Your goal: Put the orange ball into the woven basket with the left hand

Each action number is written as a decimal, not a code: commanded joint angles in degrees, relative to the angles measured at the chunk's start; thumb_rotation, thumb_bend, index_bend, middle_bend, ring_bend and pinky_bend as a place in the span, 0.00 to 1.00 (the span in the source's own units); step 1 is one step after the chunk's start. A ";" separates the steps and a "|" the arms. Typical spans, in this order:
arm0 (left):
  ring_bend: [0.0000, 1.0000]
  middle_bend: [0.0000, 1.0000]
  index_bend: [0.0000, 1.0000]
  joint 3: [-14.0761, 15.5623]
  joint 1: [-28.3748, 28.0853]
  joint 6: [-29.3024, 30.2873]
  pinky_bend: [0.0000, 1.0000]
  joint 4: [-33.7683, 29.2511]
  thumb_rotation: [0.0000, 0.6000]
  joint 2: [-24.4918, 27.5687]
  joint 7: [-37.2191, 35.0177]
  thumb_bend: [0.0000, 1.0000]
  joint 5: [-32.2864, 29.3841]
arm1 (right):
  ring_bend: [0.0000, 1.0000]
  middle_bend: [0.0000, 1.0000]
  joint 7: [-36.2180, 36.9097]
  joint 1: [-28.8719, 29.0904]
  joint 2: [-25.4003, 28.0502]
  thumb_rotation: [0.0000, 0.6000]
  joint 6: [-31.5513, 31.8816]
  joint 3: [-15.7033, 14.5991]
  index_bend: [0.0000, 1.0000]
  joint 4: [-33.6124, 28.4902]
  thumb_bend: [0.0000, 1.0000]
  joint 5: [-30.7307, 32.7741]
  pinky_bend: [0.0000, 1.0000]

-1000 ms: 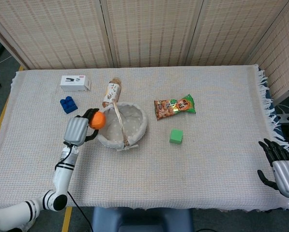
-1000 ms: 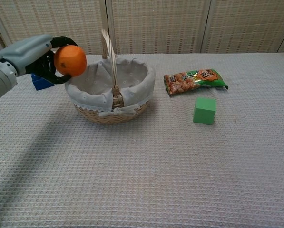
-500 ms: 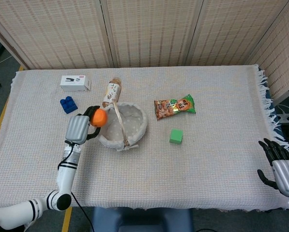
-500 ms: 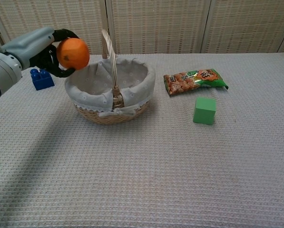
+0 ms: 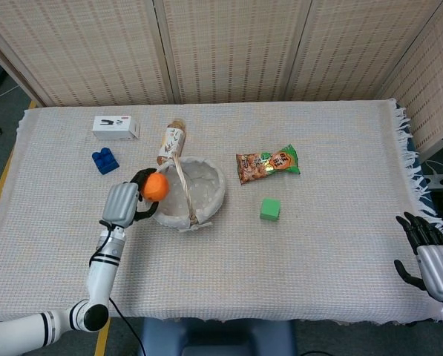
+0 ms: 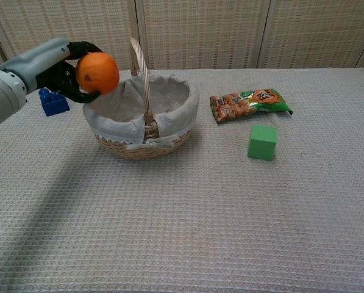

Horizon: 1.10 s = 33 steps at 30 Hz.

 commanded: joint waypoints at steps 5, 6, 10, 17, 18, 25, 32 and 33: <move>0.51 0.42 0.31 -0.22 -0.34 0.52 0.44 -0.30 1.00 -1.42 -2.70 0.46 -0.15 | 0.00 0.00 0.05 0.06 0.11 1.00 -0.09 0.04 0.00 -0.09 0.27 0.13 0.14; 0.49 0.39 0.27 -0.19 -0.37 0.61 0.42 -0.37 1.00 -1.48 -2.97 0.45 0.03 | 0.00 0.00 0.13 0.05 0.14 1.00 -0.05 0.04 0.00 -0.09 0.27 0.11 0.14; 0.37 0.28 0.14 0.42 -0.42 -0.03 0.33 -1.31 1.00 -0.85 -4.00 0.42 0.73 | 0.00 0.00 0.56 -0.02 0.26 1.00 0.15 0.09 0.00 -0.05 0.27 0.07 0.14; 0.22 0.17 0.03 1.30 -0.35 -0.99 0.25 -2.91 1.00 0.48 -3.84 0.41 -0.19 | 0.00 0.00 0.68 -0.01 0.25 1.00 0.19 0.07 0.00 0.03 0.27 -0.01 0.14; 0.21 0.16 0.02 1.34 -0.36 -1.22 0.24 -3.09 1.00 0.66 -3.80 0.41 -0.54 | 0.00 0.00 0.67 -0.01 0.25 1.00 0.18 0.06 0.00 0.03 0.27 -0.03 0.14; 0.09 0.03 0.00 2.18 -0.42 -1.83 0.20 -3.58 1.00 1.77 -3.98 0.36 -0.42 | 0.00 0.00 0.39 0.09 0.18 1.00 -0.02 0.09 0.00 -0.08 0.27 0.19 0.14; 0.00 0.00 0.00 3.37 -0.15 -1.70 0.17 -3.71 1.00 2.83 -4.19 0.29 0.96 | 0.00 0.00 0.41 0.07 0.16 1.00 0.04 0.12 0.00 -0.07 0.27 0.24 0.14; 0.00 0.00 0.00 3.38 -0.14 -1.70 0.17 -3.75 1.00 2.87 -4.17 0.29 0.92 | 0.00 0.00 0.41 0.07 0.16 1.00 0.05 0.12 0.00 -0.07 0.27 0.24 0.14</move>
